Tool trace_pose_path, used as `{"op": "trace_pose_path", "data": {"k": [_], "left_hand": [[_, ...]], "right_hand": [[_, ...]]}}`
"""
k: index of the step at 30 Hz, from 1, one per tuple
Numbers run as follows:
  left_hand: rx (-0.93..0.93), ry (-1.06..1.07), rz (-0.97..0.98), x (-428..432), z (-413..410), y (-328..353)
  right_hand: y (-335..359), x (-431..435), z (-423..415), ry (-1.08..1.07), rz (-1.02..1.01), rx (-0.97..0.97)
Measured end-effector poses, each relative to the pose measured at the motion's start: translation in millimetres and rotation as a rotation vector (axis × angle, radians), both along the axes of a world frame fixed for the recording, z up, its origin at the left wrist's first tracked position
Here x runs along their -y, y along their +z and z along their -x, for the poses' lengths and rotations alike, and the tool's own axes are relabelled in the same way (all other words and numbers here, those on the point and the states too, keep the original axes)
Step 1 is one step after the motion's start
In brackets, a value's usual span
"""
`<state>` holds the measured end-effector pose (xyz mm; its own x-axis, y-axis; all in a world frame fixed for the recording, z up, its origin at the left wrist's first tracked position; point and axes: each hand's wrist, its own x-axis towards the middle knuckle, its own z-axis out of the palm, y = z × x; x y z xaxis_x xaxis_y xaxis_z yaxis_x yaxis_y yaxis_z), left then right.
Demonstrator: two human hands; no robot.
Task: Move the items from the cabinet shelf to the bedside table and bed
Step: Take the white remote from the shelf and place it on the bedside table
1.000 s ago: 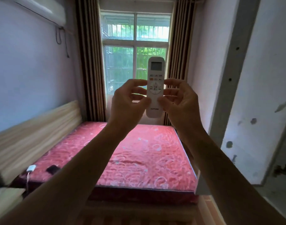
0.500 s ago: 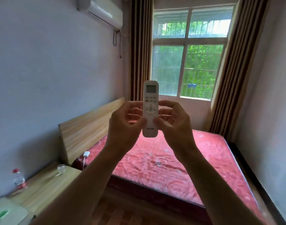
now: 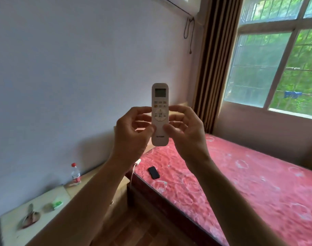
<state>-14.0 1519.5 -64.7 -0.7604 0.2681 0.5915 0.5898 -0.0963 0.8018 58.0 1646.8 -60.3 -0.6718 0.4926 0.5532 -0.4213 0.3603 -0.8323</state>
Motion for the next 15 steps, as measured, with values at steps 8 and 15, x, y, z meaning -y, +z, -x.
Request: {"op": "trace_pose_path", "data": {"k": [8,15], "left_hand": [[0.065,0.112,0.044,-5,105,-17],[0.089,0.149,0.038,6,217,-53]], "right_hand": [[-20,-14,124,0.134,0.05,0.062],[-50,-3,237,0.169,0.055,0.113]]}}
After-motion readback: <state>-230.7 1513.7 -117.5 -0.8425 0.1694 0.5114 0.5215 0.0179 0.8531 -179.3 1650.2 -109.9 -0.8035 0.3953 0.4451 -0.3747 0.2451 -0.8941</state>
